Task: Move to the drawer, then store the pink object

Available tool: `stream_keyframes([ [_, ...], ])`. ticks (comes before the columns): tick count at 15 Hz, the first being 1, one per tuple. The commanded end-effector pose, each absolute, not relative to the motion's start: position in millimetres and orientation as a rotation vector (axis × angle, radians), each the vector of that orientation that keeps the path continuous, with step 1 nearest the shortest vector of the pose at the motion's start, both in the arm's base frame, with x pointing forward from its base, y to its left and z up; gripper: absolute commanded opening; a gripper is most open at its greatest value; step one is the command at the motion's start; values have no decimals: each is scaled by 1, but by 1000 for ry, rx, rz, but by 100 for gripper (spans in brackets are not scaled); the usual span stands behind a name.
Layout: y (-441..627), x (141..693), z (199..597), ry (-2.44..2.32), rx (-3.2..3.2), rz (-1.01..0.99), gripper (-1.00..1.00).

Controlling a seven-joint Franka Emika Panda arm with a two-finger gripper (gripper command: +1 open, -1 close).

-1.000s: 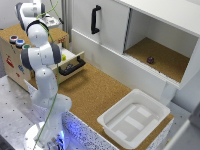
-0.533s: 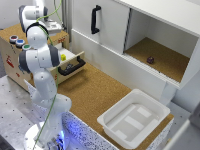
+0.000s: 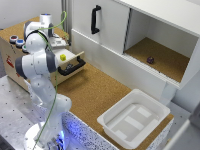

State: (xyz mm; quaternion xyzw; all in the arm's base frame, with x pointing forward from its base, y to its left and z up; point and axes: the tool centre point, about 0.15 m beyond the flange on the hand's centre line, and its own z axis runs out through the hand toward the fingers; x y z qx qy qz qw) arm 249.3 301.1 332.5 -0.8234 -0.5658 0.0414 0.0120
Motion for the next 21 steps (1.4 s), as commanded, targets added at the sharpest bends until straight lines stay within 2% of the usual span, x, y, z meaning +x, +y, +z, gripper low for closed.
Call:
stream_keyframes([
  [1, 268, 262, 326, -1696, -2478, -71, -100],
  [9, 286, 306, 331, -1769, -2398, -123, -100],
  [14, 293, 319, 329, -1752, -2382, -77, -100],
  [15, 294, 318, 331, -1751, -2383, -67, 100],
  [21, 298, 297, 373, -1752, -2369, -154, 100],
])
